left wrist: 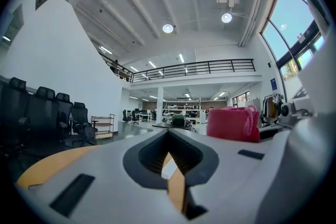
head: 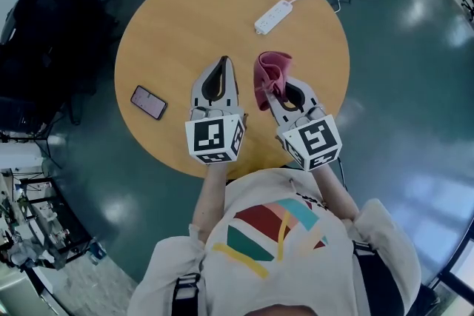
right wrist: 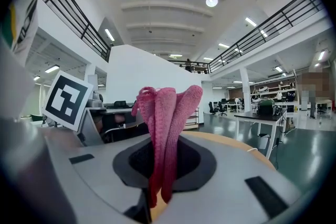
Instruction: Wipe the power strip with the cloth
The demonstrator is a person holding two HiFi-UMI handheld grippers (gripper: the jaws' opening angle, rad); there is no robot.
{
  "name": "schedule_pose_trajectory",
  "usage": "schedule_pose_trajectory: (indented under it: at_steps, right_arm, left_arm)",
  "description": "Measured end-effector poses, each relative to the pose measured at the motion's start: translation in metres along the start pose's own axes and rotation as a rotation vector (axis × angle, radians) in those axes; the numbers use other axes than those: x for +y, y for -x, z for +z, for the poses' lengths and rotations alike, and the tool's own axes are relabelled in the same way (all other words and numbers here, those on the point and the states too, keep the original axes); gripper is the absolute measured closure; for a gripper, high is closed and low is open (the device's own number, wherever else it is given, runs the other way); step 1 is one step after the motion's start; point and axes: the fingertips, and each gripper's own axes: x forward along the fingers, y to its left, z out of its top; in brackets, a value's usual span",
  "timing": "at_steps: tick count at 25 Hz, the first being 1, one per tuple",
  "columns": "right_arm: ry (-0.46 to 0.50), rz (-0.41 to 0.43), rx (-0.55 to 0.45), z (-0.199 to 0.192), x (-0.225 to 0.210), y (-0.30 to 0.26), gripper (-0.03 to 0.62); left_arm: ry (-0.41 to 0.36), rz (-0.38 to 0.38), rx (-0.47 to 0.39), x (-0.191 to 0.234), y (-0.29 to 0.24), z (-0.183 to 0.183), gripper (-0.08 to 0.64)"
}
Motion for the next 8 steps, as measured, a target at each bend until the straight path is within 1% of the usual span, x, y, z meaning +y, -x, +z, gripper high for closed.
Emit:
schedule_pose_trajectory:
  at_steps: [8]
  right_arm:
    - [0.015,-0.019,0.003,0.0041,-0.0015,0.0031,0.554]
  left_arm:
    - [0.013,-0.006,0.003,-0.0002,0.0032,0.0006,0.518]
